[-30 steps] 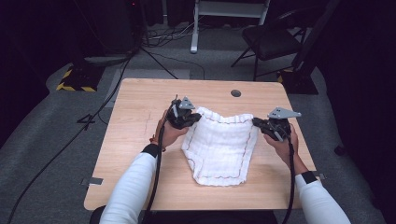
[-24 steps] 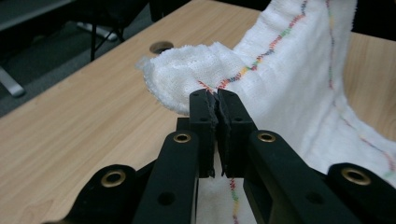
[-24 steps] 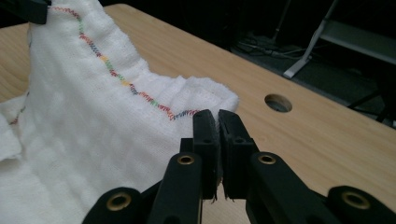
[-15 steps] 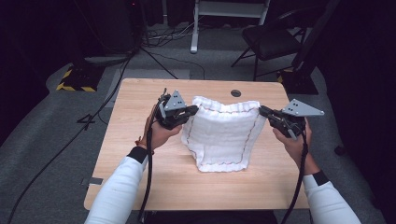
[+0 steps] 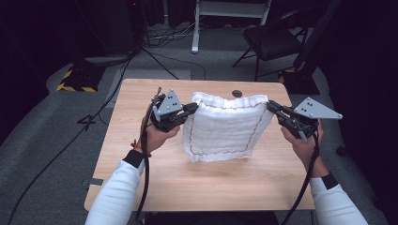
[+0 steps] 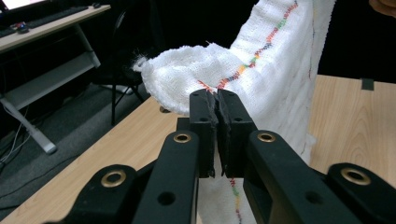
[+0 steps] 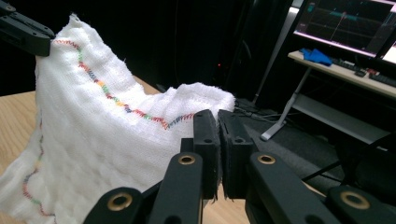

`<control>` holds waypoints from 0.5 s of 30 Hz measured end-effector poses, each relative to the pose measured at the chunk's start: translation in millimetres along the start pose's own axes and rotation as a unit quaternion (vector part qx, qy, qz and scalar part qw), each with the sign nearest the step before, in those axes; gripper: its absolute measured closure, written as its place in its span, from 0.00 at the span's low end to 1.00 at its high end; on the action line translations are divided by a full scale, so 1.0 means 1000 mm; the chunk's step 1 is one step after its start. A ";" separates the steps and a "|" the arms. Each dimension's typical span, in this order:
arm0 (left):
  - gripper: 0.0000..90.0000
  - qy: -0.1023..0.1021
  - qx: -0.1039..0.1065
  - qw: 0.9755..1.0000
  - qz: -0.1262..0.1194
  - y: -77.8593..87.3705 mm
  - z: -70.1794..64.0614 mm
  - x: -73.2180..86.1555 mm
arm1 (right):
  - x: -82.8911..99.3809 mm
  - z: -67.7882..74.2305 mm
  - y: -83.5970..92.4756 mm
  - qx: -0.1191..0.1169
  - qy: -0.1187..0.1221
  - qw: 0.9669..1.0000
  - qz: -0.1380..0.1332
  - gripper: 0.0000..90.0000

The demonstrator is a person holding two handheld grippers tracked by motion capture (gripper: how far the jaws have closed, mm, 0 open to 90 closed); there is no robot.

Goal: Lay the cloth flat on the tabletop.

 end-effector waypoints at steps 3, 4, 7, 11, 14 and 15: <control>0.95 -0.006 -0.007 1.000 0.006 -0.003 0.003 0.000 | -0.003 -0.002 0.001 0.005 0.004 1.000 -0.002 0.97; 0.95 -0.002 -0.008 1.000 0.007 -0.006 0.005 0.001 | -0.003 -0.003 -0.001 0.005 0.003 1.000 0.001 0.97; 0.95 0.010 -0.012 1.000 0.018 -0.018 0.013 0.008 | 0.002 -0.007 -0.013 0.007 0.001 1.000 0.014 0.97; 0.95 0.017 -0.026 0.999 0.036 -0.039 0.028 0.019 | 0.013 -0.015 -0.039 0.013 -0.004 0.999 0.036 0.97; 0.95 0.038 -0.039 0.997 0.049 -0.060 0.046 0.031 | 0.021 -0.022 -0.062 0.016 -0.007 0.998 0.054 0.97; 0.95 0.048 -0.040 0.996 0.056 -0.068 0.052 0.035 | 0.024 -0.025 -0.070 0.019 -0.007 0.998 0.060 0.97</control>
Point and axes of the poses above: each handheld gripper's, and its own axes: y roughly backward along the jaws, x roughly out of its underside, z roughly to its left, the point moved 6 cm from there along -y, roughly forward along the jaws, and after that the axes turned 2 degrees about z, right-handed, at the moved point
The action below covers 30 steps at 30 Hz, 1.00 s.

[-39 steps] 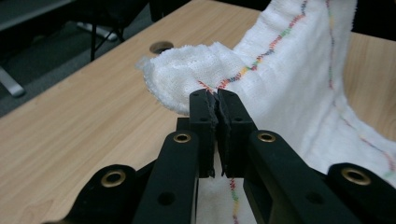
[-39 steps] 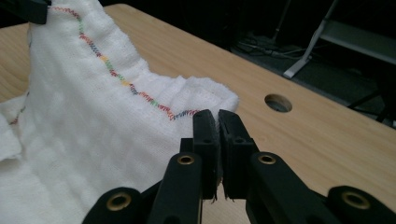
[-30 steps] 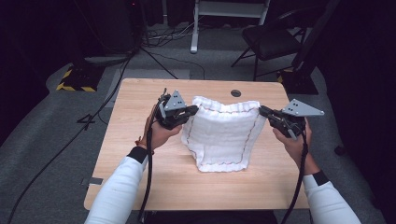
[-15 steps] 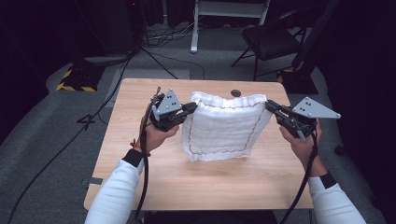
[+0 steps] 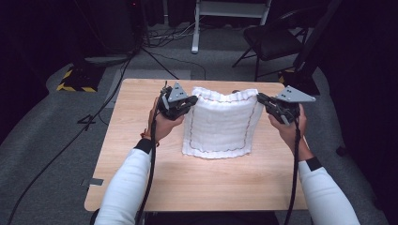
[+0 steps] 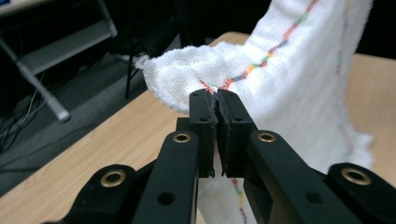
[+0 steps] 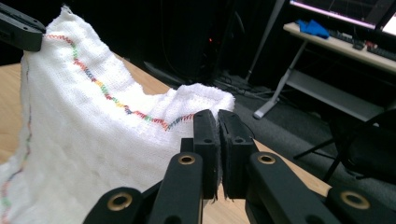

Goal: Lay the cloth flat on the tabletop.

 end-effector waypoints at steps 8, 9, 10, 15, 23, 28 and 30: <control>0.67 0.049 -0.084 0.992 0.079 -0.063 0.036 0.030 | 0.028 -0.022 -0.085 0.051 -0.026 0.993 0.099 0.79; 0.68 0.032 -0.078 0.992 0.095 -0.068 0.032 0.037 | 0.035 -0.022 -0.091 0.048 -0.027 0.992 0.109 0.77; 0.67 0.014 -0.072 0.991 0.113 -0.072 0.028 0.044 | 0.042 -0.019 -0.096 0.038 -0.035 0.992 0.119 0.75; 0.52 0.022 -0.040 0.988 0.149 -0.078 0.016 0.073 | 0.074 -0.004 -0.099 -0.013 -0.025 0.990 0.140 0.70; 0.30 -0.012 0.017 0.983 0.185 -0.062 -0.012 0.108 | 0.119 0.023 -0.076 -0.094 -0.005 0.979 0.178 0.63; 0.29 -0.025 0.024 0.980 0.195 -0.052 -0.029 0.118 | 0.145 0.038 -0.058 -0.123 0.012 0.970 0.209 0.57; 0.29 -0.033 0.034 0.979 0.200 -0.049 -0.036 0.122 | 0.153 0.043 -0.052 -0.130 0.023 0.966 0.220 0.56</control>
Point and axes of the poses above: each handheld gripper's, and its own axes: y roughly backward along the jaws, x roughly out of its underside, z roughly to its left, the point moved 6 cm from there along -y, roughly forward along the jaws, and after that the axes turned 2 degrees about z, right-handed, at the moved point
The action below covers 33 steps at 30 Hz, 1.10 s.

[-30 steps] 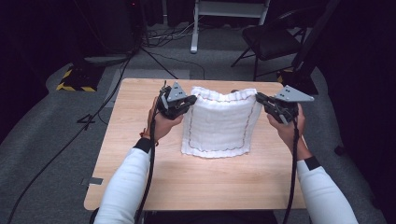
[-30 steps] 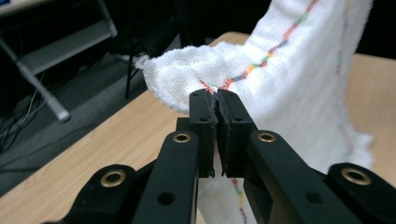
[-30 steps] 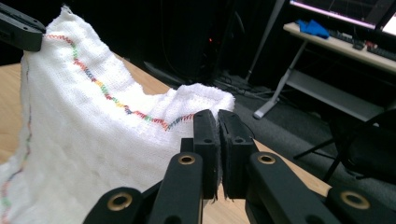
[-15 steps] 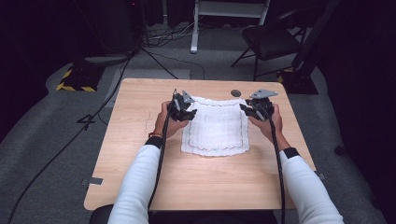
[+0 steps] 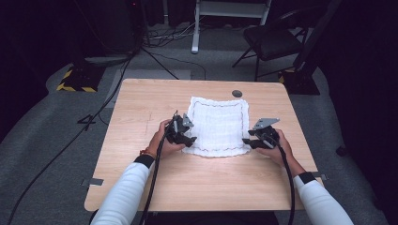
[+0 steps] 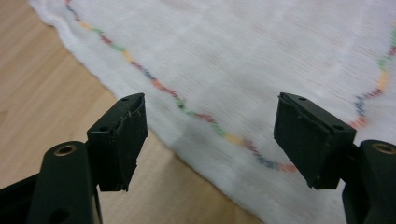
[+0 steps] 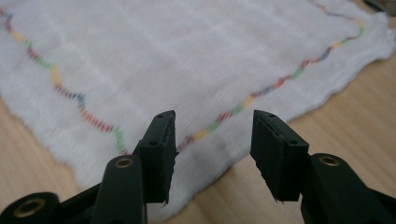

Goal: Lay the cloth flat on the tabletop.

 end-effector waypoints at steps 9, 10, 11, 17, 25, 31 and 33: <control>0.33 -0.005 0.020 1.000 0.009 0.006 -0.022 0.021 | 0.029 0.011 0.012 -0.023 -0.018 0.999 0.015 0.51; 0.33 0.000 0.022 1.000 0.006 0.007 -0.023 0.023 | 0.031 0.012 0.013 -0.021 -0.018 1.000 0.014 0.51; 0.33 0.007 0.023 1.000 0.004 0.008 -0.025 0.025 | 0.033 0.013 0.015 -0.021 -0.018 1.000 0.013 0.51; 0.33 0.000 0.017 1.000 -0.013 0.016 -0.041 0.034 | 0.043 0.026 0.027 -0.009 -0.013 1.000 0.020 0.50; 0.33 0.011 0.039 0.999 -0.022 0.028 -0.064 0.048 | 0.059 0.042 0.042 -0.002 -0.011 1.000 0.016 0.49; 0.33 0.006 0.071 0.997 -0.013 0.037 -0.088 0.055 | 0.071 0.050 0.052 -0.014 -0.015 1.000 0.012 0.47; 0.33 -0.001 0.076 0.997 -0.009 0.040 -0.096 0.056 | 0.075 0.052 0.056 -0.021 -0.019 0.999 0.016 0.45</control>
Point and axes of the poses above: each handheld gripper's, and its own axes: y roughly backward along the jaws, x roughly out of its underside, z roughly to its left, the point moved 6 cm from there along -y, roughly forward along the jaws, and after that the axes turned 2 degrees about z, right-handed, at the moved point
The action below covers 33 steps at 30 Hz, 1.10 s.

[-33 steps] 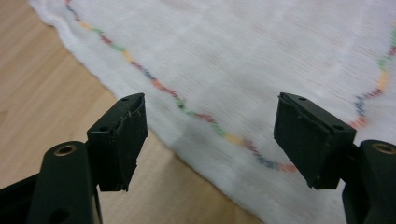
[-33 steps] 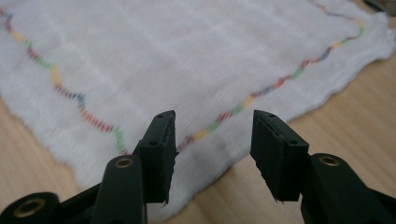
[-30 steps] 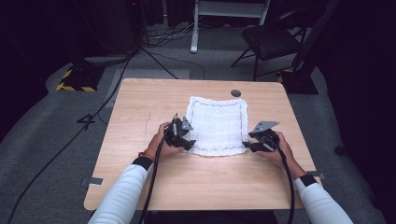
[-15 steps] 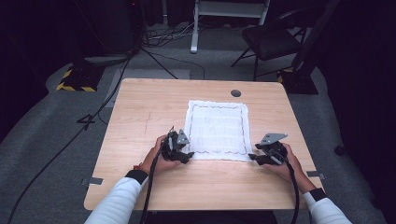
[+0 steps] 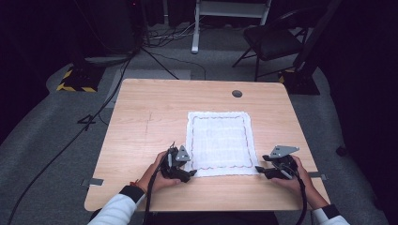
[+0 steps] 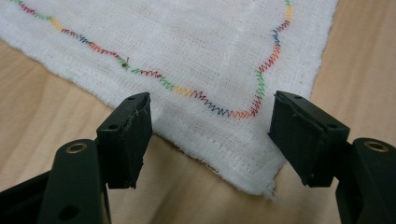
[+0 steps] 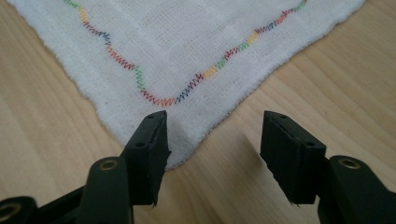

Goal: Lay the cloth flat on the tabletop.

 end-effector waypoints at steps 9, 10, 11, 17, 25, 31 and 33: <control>0.26 -0.002 -0.027 1.000 -0.006 0.023 0.002 0.008 | 0.008 0.006 0.012 0.001 0.006 1.000 0.007 0.40; 0.26 0.007 -0.027 1.000 -0.012 0.026 0.006 0.008 | 0.006 0.006 0.012 -0.001 0.005 1.000 0.001 0.40; 0.26 0.014 -0.032 0.999 -0.016 0.029 0.011 0.009 | 0.003 0.007 0.012 -0.004 0.007 1.000 -0.004 0.40; 0.26 0.041 -0.046 0.998 -0.017 0.032 0.036 0.016 | -0.016 0.022 0.003 -0.005 0.040 0.999 -0.018 0.42; 0.26 0.061 -0.056 0.996 -0.030 0.036 0.055 0.013 | -0.043 0.050 -0.011 -0.033 0.073 0.996 -0.042 0.45; 0.26 0.053 -0.072 0.995 -0.034 0.032 0.061 0.007 | -0.067 0.074 -0.021 -0.057 0.099 0.992 -0.058 0.47; 0.26 0.052 -0.078 0.995 -0.032 0.030 0.067 0.003 | -0.077 0.082 -0.025 -0.067 0.108 0.990 -0.066 0.48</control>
Point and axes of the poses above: each handheld gripper's, and its own axes: y roughly backward along the jaws, x roughly out of its underside, z roughly to its left, the point moved 6 cm from there along -y, roughly forward along the jaws, and after that the axes turned 2 degrees about z, right-handed, at the moved point
